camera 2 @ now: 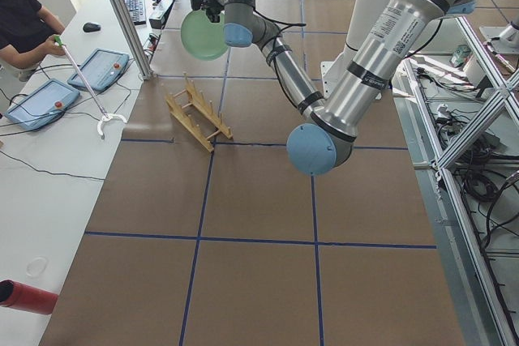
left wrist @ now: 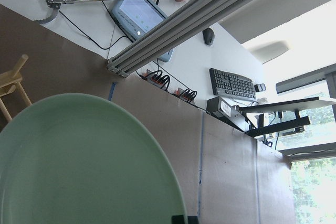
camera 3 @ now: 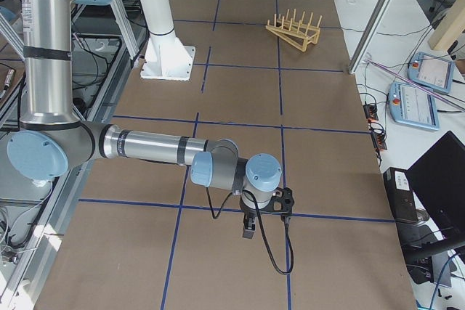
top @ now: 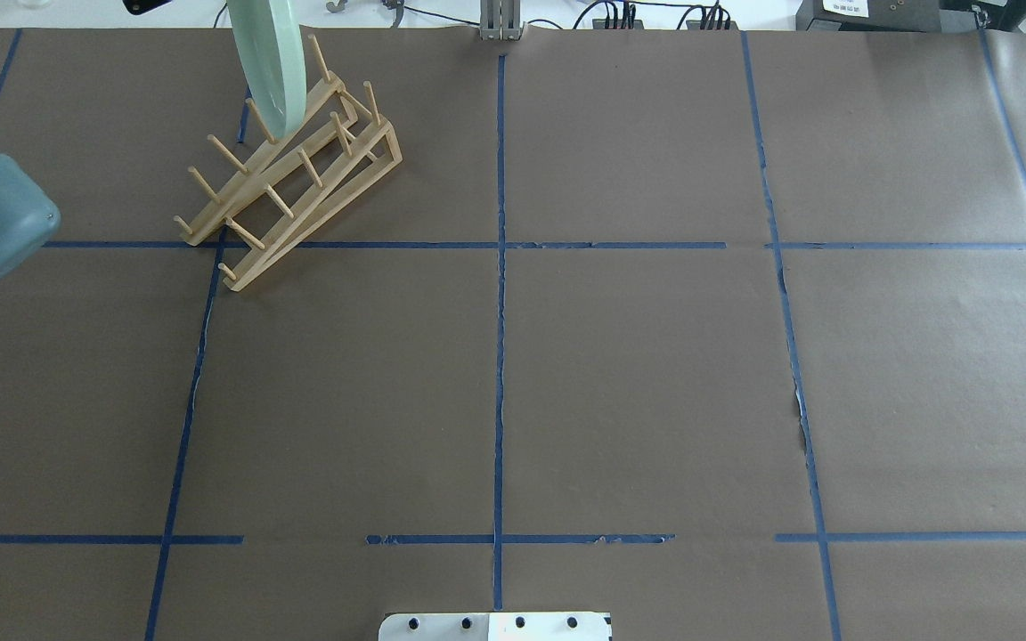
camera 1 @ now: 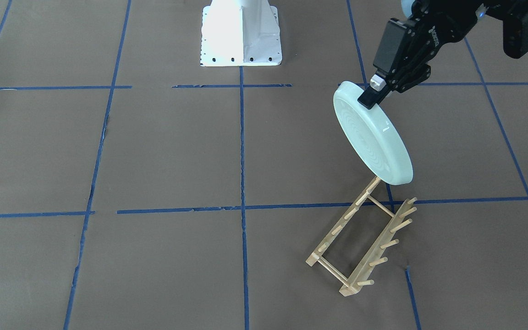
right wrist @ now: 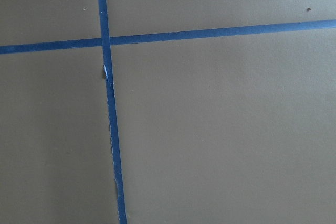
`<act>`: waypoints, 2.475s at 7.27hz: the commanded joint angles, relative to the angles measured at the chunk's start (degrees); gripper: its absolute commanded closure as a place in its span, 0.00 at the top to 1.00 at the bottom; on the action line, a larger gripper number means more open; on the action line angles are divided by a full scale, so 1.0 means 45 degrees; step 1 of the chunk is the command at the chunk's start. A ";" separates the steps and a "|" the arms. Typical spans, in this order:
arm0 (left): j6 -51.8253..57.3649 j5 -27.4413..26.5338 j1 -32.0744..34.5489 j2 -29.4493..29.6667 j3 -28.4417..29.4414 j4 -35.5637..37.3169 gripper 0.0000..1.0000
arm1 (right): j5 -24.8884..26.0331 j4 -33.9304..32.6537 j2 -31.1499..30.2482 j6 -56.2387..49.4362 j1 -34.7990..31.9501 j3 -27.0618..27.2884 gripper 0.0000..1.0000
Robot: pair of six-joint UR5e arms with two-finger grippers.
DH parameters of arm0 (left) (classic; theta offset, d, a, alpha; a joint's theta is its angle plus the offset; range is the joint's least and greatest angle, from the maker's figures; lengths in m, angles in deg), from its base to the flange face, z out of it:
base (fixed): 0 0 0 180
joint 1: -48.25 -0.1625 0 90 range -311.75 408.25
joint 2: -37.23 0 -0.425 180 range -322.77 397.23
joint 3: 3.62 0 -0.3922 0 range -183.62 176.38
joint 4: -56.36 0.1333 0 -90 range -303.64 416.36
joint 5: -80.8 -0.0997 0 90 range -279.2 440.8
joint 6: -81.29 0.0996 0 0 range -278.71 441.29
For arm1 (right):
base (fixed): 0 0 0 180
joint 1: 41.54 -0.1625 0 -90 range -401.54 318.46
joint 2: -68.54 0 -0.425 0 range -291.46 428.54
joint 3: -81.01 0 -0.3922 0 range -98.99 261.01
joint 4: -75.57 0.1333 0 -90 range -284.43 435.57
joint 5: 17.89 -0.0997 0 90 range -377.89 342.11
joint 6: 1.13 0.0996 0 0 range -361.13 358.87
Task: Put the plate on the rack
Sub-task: 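Lift the plate with the left gripper and tilt it upright, then lower the upright plate into the rack slots with the left gripper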
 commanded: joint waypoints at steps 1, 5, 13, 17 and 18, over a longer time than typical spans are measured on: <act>-0.1544 -0.1931 -0.0058 -0.0609 0.0789 -0.2753 0.00 | 0.0000 0.0000 0.0000 0.0000 0.0000 -0.0006 1.00; -0.4498 -0.6509 -0.1845 -0.0456 0.3507 -0.6106 0.00 | 0.0000 0.0000 0.0000 0.0020 0.0000 -0.0006 1.00; -0.5455 -0.8459 -0.2461 -0.0066 0.5812 -0.7141 0.00 | 0.0000 0.0000 0.0000 0.0000 0.0000 -0.0006 1.00; -0.5456 -0.8810 -0.2831 0.0052 0.6419 -0.7200 0.00 | 0.0000 0.0000 0.0000 0.0020 0.0000 0.0013 1.00; -0.5456 -0.8811 -0.2832 0.0052 0.6478 -0.7219 0.00 | 0.0000 0.0000 0.0000 0.0000 0.0000 0.0014 1.00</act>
